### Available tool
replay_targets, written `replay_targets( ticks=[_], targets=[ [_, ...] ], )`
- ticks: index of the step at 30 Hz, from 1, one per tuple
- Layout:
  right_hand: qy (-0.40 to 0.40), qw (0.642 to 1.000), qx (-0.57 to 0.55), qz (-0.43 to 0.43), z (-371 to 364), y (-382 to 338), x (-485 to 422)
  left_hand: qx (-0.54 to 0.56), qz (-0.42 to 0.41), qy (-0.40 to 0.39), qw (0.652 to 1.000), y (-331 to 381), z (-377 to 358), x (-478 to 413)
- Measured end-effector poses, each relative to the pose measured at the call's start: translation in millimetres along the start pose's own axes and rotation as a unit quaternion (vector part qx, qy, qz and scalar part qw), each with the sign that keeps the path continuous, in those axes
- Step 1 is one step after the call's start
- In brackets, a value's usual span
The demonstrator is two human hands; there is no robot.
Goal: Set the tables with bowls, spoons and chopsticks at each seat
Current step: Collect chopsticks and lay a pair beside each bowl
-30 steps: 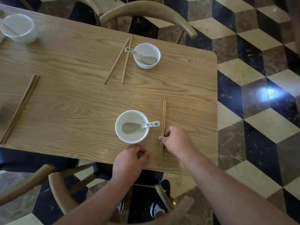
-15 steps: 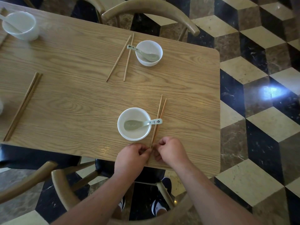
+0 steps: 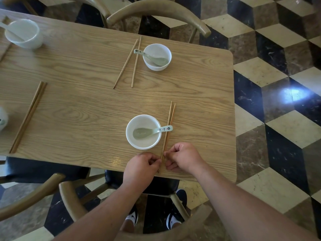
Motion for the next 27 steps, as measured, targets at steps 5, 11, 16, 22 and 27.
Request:
replay_targets(
  ticks=[5, 11, 16, 22, 27],
  targets=[
    [-0.008, 1.000, 0.003, 0.000, 1.0, 0.8, -1.2, -0.023, -0.007, 0.007, 1.000, 1.2, -0.5, -0.6],
    [-0.005, 1.000, 0.003, 0.012, 0.6, 2.3, -1.4, -0.035, -0.021, 0.006, 0.999, -2.4, -1.7, -2.6],
    [-0.003, 1.000, 0.000, 0.017, 0.9, 5.6, -4.0, -0.047, -0.031, -0.002, 0.998, -4.5, -3.6, -4.4],
    [-0.007, 1.000, -0.005, 0.013, 2.0, 5.5, -3.6, -0.021, -0.029, 0.000, 0.999, -8.5, -4.7, -4.5],
    [-0.002, 1.000, 0.001, 0.022, 0.1, 7.5, -5.0, -0.009, -0.026, 0.008, 1.000, -5.9, -4.4, -1.1]
  ],
)
Point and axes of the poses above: each hand's wrist, its own x-axis away from the middle knuckle, its own z-axis out of the back of the hand, y = z × x, the point moved 3 cm from there along -x, towards the middle knuckle, and after that the axes turned 9 degrees about -x, right-handed, at the moved point
